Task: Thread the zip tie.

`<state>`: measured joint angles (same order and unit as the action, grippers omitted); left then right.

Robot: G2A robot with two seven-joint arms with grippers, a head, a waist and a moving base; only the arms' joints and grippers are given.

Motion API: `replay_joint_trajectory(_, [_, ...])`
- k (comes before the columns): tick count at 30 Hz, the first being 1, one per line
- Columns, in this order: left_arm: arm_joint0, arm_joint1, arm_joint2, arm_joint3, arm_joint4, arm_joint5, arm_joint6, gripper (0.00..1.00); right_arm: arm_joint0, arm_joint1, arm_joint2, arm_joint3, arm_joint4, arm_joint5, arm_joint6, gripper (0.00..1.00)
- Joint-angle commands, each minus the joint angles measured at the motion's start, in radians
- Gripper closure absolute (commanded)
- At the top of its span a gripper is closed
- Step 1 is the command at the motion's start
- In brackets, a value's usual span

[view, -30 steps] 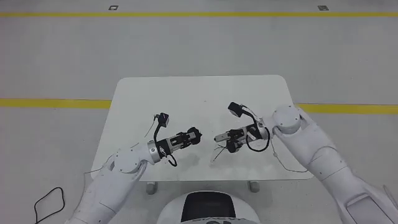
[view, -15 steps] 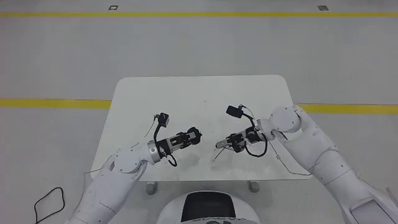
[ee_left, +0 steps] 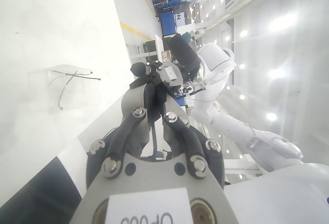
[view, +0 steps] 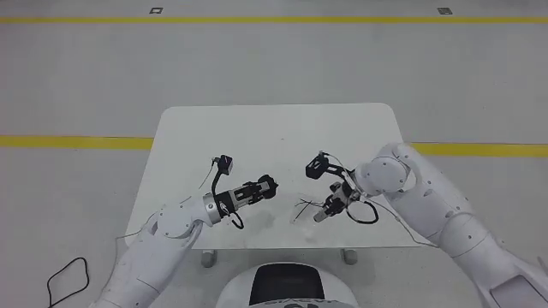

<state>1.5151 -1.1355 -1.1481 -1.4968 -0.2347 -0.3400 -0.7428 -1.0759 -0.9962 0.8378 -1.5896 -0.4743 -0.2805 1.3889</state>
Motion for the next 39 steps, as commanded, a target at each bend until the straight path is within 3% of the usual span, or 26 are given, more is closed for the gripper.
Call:
replay_joint_trajectory(1, [0.0, 0.0, 0.0, 0.0, 0.0, 0.0, 0.0, 1.0, 0.004, 0.0, -0.016, -0.003, -0.035, -0.037, -0.002, 0.0])
replay_joint_trajectory(12, [0.0, 0.0, 0.0, 0.0, 0.0, 0.0, 0.0, 1.0, 0.004, -0.001, -0.019, -0.001, -0.039, -0.035, 0.0, 0.0])
replay_joint_trajectory(15, [0.0, 0.0, 0.0, 0.0, 0.0, 0.0, 0.0, 1.0, 0.004, 0.002, -0.02, 0.007, -0.084, -0.059, -0.043, 0.0])
replay_joint_trajectory(18, [0.0, 0.0, 0.0, 0.0, 0.0, 0.0, 0.0, 1.0, 0.027, 0.011, -0.068, -0.028, -0.087, -0.059, -0.064, 0.0])
replay_joint_trajectory(21, [0.0, 0.0, 0.0, 0.0, 0.0, 0.0, 0.0, 1.0, 0.078, 0.027, -0.153, -0.032, -0.159, -0.059, -0.088, 0.0])
replay_joint_trajectory(26, [0.0, 0.0, 0.0, 0.0, 0.0, 0.0, 0.0, 1.0, 0.182, 0.051, -0.343, 0.006, -0.266, -0.059, -0.18, 0.0])
replay_joint_trajectory(33, [0.0, 0.0, 0.0, 0.0, 0.0, 0.0, 0.0, 1.0, 0.314, 0.074, -0.589, 0.046, -0.32, -0.059, -0.367, 0.0])
replay_joint_trajectory(39, [0.0, 0.0, 0.0, 0.0, 0.0, 0.0, 0.0, 1.0, 0.314, 0.074, -0.589, 0.046, -0.32, -0.059, -0.367, 0.0])
